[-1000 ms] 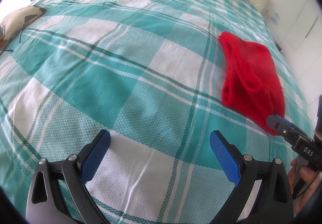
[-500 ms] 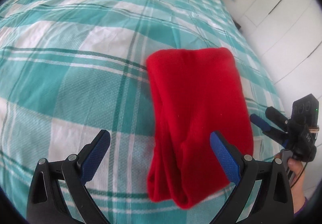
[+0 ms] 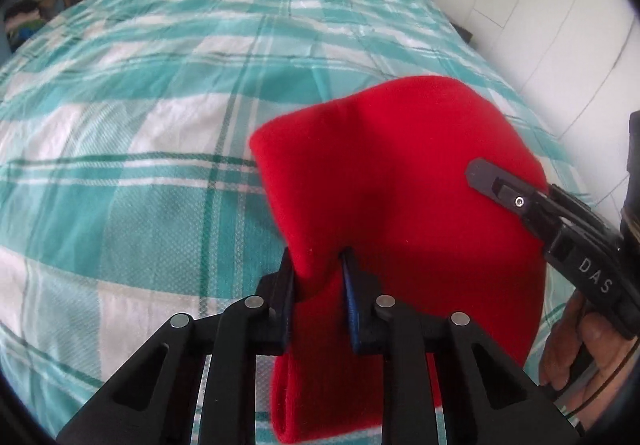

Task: Fold small clothes
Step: 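Grasp one end of the narrow folded sweater with both grippers, then fold the held end over onto the rest of the sweater with both grippers, then open both grippers and withdraw them from the folded sweater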

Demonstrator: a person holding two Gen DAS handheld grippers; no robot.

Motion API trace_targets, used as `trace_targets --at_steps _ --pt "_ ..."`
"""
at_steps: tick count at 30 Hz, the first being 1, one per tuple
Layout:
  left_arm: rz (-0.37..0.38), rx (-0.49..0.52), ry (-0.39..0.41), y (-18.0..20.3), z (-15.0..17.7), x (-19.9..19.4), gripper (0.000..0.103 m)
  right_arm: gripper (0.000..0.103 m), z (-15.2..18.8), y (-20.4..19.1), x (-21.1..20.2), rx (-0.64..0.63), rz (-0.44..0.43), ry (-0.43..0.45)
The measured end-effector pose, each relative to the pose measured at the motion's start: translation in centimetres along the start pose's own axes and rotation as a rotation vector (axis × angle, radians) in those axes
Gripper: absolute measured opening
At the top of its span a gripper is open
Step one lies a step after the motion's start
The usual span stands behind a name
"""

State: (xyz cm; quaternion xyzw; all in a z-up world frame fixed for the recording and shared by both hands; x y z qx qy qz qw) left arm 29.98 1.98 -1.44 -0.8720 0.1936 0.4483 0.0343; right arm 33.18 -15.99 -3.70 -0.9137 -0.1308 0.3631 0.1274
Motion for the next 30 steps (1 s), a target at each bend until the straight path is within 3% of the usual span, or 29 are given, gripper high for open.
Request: trace_targets --at_steps 4,7,8,9,11,12,13,14,16,18,19,22,25,30 --pt "0.047 -0.010 0.107 -0.3 -0.8 -5.3 0.020 0.024 -1.9 -1.7 -4.1 -0.037 -0.079 0.079" --pt "0.059 -0.007 0.141 -0.5 -1.1 -7.2 0.023 0.024 -3.0 -2.0 -5.5 -0.035 -0.128 0.080" --pt "0.060 -0.004 0.114 -0.6 -0.9 -6.7 0.032 0.024 -3.1 -1.7 -5.3 -0.020 -0.139 0.055" --pt "0.059 -0.004 0.066 -0.8 -0.6 -5.4 0.049 0.026 -3.0 -1.2 -4.5 0.005 -0.146 0.007" --pt "0.007 -0.014 -0.044 -1.4 1.1 -2.3 0.065 0.035 -1.3 0.8 -2.4 0.079 -0.118 -0.118" --pt "-0.039 -0.014 -0.089 -1.7 2.3 -1.4 0.064 0.050 0.0 1.9 -1.2 0.105 -0.080 -0.188" --pt "-0.089 -0.007 -0.114 -2.0 3.4 -1.1 0.064 0.060 1.4 3.1 -0.6 0.123 -0.030 -0.240" --pt "-0.133 0.003 -0.110 -2.1 4.4 -1.4 0.065 0.068 2.8 4.1 -0.7 0.132 0.017 -0.252" --pt "-0.203 0.025 -0.065 -2.0 5.7 -3.4 0.072 0.069 4.8 5.5 -2.3 0.122 0.063 -0.223" --pt "-0.280 0.061 0.010 -1.0 6.5 -6.2 0.096 0.081 6.0 6.3 -4.7 0.113 0.083 -0.176" --pt "-0.334 0.086 0.060 -0.1 6.9 -7.9 0.101 0.083 6.4 6.3 -6.0 0.104 0.097 -0.149" --pt "-0.484 0.157 0.177 2.8 7.9 -11.7 0.103 0.086 7.3 5.0 -10.0 0.049 0.123 -0.084" --pt "-0.554 0.137 0.167 5.1 9.4 -13.6 0.103 0.097 8.2 2.7 -13.8 0.003 0.123 -0.028" --pt "-0.477 0.069 0.115 7.3 12.5 -15.6 0.103 0.102 11.3 -0.6 -19.0 -0.059 0.163 -0.020"
Point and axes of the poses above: each gripper's, at about its wrist camera, not at the fingertips, and x roughly the way its jaws point, y to its right, z to its underside, the point moved 1 cm from there along x, roughly the way its jaws point, and after that the axes turned 10 degrees about x, right-handed, at the moved point
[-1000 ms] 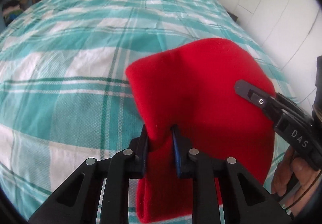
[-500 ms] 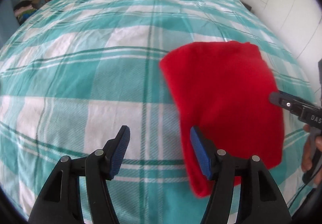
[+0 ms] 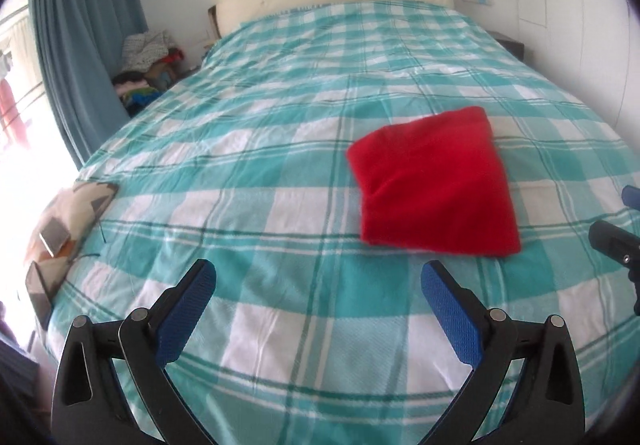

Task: Fold small clothes
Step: 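Open both grippers and withdraw them from the folded sweater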

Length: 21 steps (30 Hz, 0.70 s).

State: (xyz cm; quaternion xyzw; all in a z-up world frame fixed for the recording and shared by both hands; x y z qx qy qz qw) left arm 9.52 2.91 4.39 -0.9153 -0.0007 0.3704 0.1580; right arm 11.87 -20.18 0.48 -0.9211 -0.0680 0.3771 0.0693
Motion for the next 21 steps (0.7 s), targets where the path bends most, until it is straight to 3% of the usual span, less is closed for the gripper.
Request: trace_targets --at_steps 4,10,21 --pt "0.008 -0.010 -0.009 0.9 1.7 -2.3 0.103 0.102 2.4 -0.7 -2.5 0.003 0.009 -0.013" --pt "0.083 -0.031 -0.034 2.0 3.5 -4.3 0.103 0.102 4.7 -2.0 -5.6 -0.016 0.050 -0.012" --pt "0.069 -0.052 -0.033 2.1 4.2 -6.3 0.103 0.102 5.9 -2.6 -7.1 -0.023 0.086 -0.017"
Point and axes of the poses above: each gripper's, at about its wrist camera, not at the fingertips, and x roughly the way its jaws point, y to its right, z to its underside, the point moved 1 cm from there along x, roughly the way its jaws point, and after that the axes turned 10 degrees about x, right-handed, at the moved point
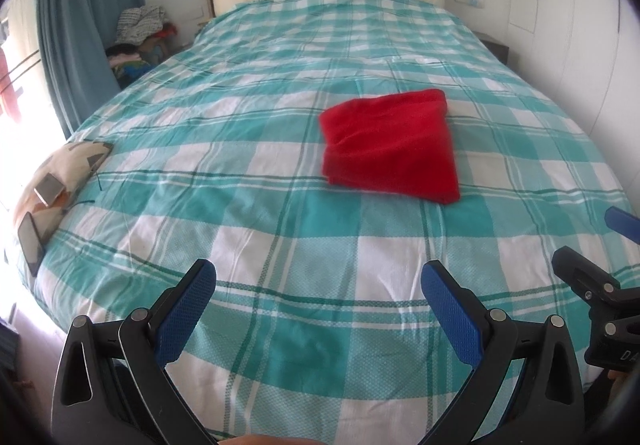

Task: Fold small clothes
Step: 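Open both grippers and withdraw them from the folded sweater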

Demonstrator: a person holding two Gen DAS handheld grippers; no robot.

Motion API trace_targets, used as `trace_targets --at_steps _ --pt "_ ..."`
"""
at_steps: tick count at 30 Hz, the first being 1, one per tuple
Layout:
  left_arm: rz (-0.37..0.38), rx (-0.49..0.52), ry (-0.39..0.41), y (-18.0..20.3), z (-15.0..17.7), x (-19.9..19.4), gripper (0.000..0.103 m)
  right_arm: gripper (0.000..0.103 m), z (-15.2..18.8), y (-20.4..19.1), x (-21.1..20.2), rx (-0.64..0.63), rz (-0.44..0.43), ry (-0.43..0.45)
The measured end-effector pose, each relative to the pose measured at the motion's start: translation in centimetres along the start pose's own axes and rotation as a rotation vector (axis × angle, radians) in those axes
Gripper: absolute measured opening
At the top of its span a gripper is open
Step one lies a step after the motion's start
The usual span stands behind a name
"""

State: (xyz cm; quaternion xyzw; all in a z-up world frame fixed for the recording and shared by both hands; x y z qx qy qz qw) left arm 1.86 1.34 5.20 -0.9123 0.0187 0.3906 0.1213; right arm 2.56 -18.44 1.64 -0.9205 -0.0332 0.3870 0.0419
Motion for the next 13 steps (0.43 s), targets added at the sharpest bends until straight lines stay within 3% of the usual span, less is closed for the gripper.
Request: trace_targets --at_steps 13 --pt "0.004 0.010 0.021 0.28 0.18 -0.72 0.103 0.102 0.21 0.10 -0.20 0.007 -0.001 0.000"
Point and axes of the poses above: each gripper's, at about its wrist camera, not at the fingertips, and x roughly the way its jaws point, y to its right, z to its underside, the point moved 1 cm from there along x, roughly the way its jaws point, and after that the axes turned 10 degrees about x, right-handed, at the moved point
